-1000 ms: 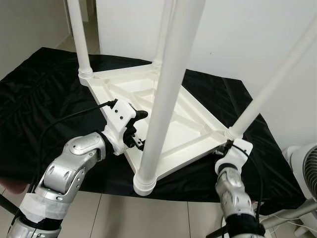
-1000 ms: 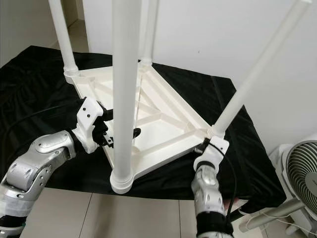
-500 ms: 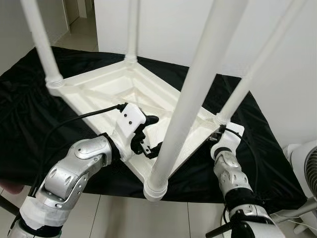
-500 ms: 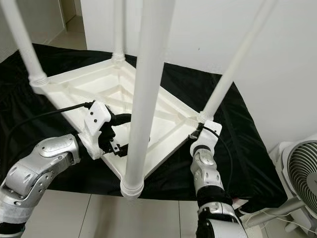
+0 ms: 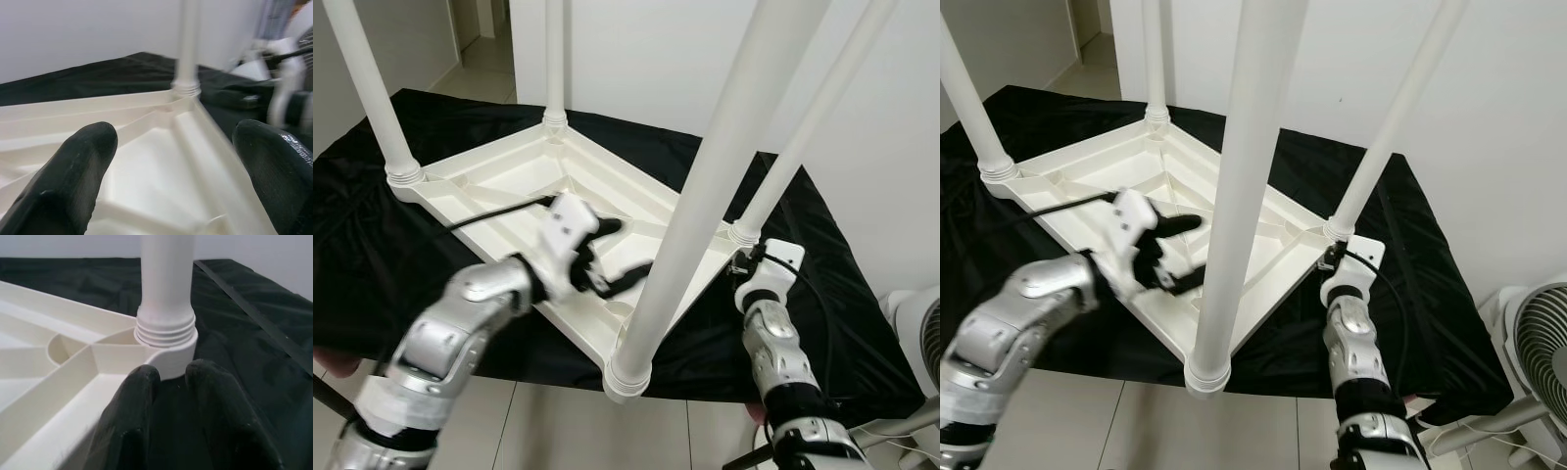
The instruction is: Building children table
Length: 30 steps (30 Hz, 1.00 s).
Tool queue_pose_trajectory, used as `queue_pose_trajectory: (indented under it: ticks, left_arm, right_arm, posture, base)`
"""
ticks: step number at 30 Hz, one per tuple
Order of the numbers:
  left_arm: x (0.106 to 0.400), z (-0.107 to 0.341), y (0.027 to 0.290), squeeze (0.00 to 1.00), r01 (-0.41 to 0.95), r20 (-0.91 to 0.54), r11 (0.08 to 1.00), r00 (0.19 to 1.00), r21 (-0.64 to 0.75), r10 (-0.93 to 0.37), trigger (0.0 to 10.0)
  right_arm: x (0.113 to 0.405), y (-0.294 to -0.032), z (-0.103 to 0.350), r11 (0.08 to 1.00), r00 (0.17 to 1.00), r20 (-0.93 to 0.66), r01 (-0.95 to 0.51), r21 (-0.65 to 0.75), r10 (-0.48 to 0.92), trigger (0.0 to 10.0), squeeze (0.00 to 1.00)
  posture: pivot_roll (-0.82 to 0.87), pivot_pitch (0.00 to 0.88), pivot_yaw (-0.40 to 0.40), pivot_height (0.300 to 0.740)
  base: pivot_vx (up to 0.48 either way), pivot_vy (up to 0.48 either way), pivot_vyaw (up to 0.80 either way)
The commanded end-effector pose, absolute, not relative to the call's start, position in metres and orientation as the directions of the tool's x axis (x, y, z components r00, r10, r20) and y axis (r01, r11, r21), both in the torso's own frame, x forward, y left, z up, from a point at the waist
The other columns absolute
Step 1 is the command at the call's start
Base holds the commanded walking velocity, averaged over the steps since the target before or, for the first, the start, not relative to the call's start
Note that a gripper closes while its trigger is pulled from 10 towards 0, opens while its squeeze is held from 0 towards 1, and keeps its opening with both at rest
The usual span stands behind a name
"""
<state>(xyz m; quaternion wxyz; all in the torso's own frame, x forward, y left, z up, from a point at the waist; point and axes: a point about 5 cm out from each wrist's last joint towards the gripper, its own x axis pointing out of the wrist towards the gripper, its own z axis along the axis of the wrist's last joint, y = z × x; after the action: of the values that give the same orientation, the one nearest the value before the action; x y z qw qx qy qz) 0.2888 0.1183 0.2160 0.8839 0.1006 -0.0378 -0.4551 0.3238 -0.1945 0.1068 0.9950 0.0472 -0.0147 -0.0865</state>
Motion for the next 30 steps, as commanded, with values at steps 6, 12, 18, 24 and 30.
queue_pose_trajectory:
  ticks: [6,12,18,24,30]
  left_arm:
    - [0.293,0.214,0.146,0.00,0.791,-0.058,0.541,0.578,0.284,-0.814,10.0]
    - [0.282,0.195,0.164,0.00,0.867,-0.233,0.399,0.472,0.300,-0.850,10.0]
    - [0.277,0.189,0.158,0.00,0.895,-0.247,0.335,0.410,0.296,-0.878,10.0]
    - [0.278,0.191,0.159,0.00,0.893,-0.244,0.331,0.409,0.306,-0.879,10.0]
    - [0.286,0.193,0.165,0.00,0.867,-0.249,0.363,0.456,0.341,-0.855,10.0]
  right_arm:
    - [0.302,-0.196,0.119,0.998,0.994,0.101,-0.038,0.049,0.033,10.0,0.00]
    - [0.280,-0.196,0.130,0.960,0.955,0.102,-0.280,-0.001,0.279,10.0,1.00]
    - [0.259,-0.181,0.133,0.760,0.764,-0.036,-0.645,-0.080,0.644,10.0,1.00]
    - [0.254,-0.175,0.138,0.655,0.660,-0.083,-0.751,-0.082,0.747,10.0,1.00]
    - [0.242,-0.163,0.146,0.377,0.384,-0.205,-0.923,-0.078,0.900,10.0,0.00]
  posture:
    - [-0.02,0.035,-0.105,0.740]
    - [-0.03,0.032,-0.091,0.740]
    - [-0.03,0.024,-0.088,0.740]
    - [-0.02,0.024,-0.088,0.740]
    - [0.00,0.014,-0.099,0.740]
  base:
    - [0.000,0.000,0.00]
    - [0.000,0.000,0.00]
    - [0.000,0.000,0.00]
    - [0.000,0.000,0.00]
    - [0.000,0.000,0.00]
